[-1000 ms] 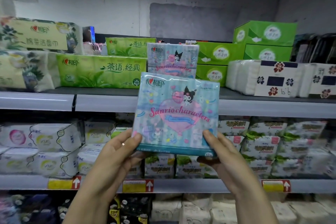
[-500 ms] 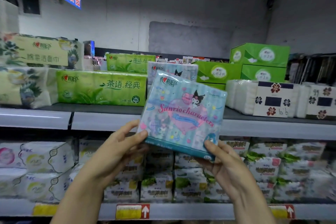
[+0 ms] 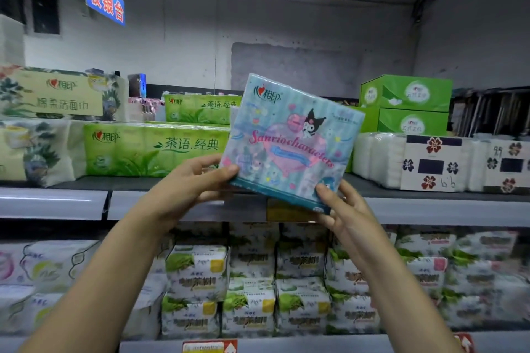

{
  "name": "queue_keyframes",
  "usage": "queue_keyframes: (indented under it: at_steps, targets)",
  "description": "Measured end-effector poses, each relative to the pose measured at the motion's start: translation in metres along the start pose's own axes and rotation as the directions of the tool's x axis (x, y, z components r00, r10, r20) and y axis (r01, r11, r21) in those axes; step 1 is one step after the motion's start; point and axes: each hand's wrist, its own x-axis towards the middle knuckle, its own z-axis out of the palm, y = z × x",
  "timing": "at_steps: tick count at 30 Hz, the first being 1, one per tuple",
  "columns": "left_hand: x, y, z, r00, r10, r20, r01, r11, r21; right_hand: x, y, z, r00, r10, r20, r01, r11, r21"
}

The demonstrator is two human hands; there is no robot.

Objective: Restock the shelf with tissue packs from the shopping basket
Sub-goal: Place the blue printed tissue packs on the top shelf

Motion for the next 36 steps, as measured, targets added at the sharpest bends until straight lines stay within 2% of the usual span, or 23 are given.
queue_keyframes:
  at_steps: [5,9,14,18,21,25,32,36]
  targets:
    - [0.021,0.006,-0.012,0.994,0.104,0.024,-0.107,0.970,0.219,0.027,-0.011,0.004,0.996,-0.086,0.027,0.088,0.993,-0.078]
    - [0.043,0.005,-0.017,0.992,0.125,-0.007,-0.112,0.910,0.400,0.054,-0.024,0.001,0.994,-0.103,0.040,0.108,0.979,-0.173]
    - [0.063,-0.003,-0.011,0.986,0.161,-0.048,-0.129,0.909,0.397,0.086,-0.025,-0.011,0.990,-0.083,0.110,0.111,0.953,-0.282]
    - [0.069,-0.019,-0.008,0.979,0.183,-0.094,-0.114,0.862,0.493,0.107,-0.016,-0.017,0.985,-0.090,0.150,0.140,0.918,-0.371]
    - [0.072,-0.023,-0.010,0.977,0.179,-0.117,-0.111,0.892,0.439,0.116,-0.008,-0.020,0.983,-0.084,0.160,0.147,0.891,-0.430]
    - [0.074,-0.026,-0.015,0.975,0.195,-0.109,-0.123,0.876,0.467,0.116,-0.005,-0.020,0.974,-0.113,0.198,0.202,0.830,-0.520]
    - [0.077,-0.032,-0.023,0.970,0.235,-0.067,-0.141,0.763,0.631,0.110,-0.003,-0.024,0.975,-0.118,0.188,0.208,0.783,-0.586]
    - [0.074,-0.030,-0.020,0.978,0.203,-0.049,-0.131,0.776,0.617,0.109,-0.004,-0.024,0.979,-0.085,0.186,0.184,0.765,-0.617]
